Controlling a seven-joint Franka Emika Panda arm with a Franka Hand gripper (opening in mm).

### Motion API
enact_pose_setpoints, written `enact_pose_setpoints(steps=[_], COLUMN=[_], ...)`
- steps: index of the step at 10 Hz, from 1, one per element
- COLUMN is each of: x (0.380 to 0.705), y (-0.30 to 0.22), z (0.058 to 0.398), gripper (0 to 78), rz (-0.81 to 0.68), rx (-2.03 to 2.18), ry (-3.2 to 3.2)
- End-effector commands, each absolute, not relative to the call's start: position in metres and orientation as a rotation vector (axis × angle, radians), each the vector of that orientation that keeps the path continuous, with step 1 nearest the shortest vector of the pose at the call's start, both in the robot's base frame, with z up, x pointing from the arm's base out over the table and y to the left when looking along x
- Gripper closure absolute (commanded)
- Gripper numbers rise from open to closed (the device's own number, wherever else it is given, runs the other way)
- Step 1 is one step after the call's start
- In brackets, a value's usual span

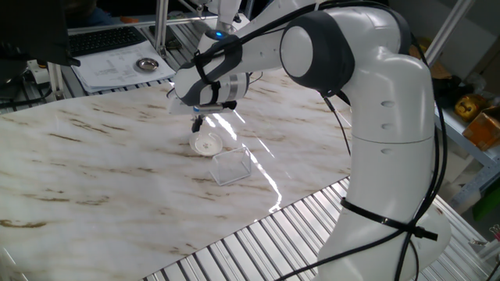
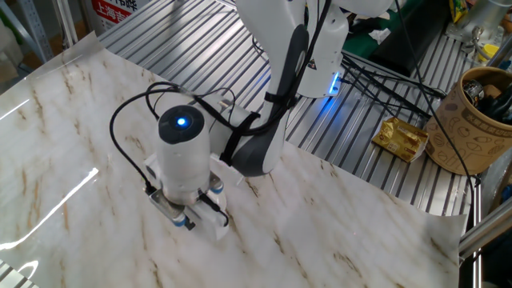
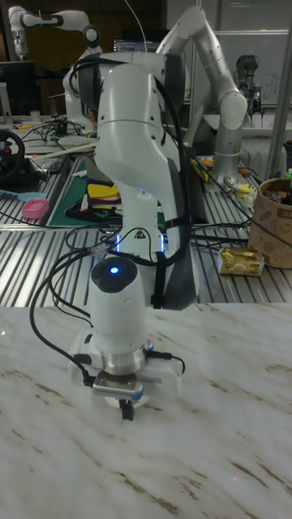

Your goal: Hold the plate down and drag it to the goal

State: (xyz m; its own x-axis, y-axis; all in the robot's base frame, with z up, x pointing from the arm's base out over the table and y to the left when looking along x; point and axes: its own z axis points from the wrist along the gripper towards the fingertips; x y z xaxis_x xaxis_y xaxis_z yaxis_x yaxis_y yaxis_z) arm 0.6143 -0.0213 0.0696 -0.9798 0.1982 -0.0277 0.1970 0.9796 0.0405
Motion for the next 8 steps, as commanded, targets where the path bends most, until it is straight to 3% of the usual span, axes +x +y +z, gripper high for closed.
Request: enact_pose_setpoints(steps=[1, 8], x=[0.609, 0.597], y=[-0.011, -0.003], z=[0.076, 0.071], gripper=[77.6, 77.6], rz=[0.063, 0.072], rx=[0.369, 0.395], ry=[3.09, 3.083])
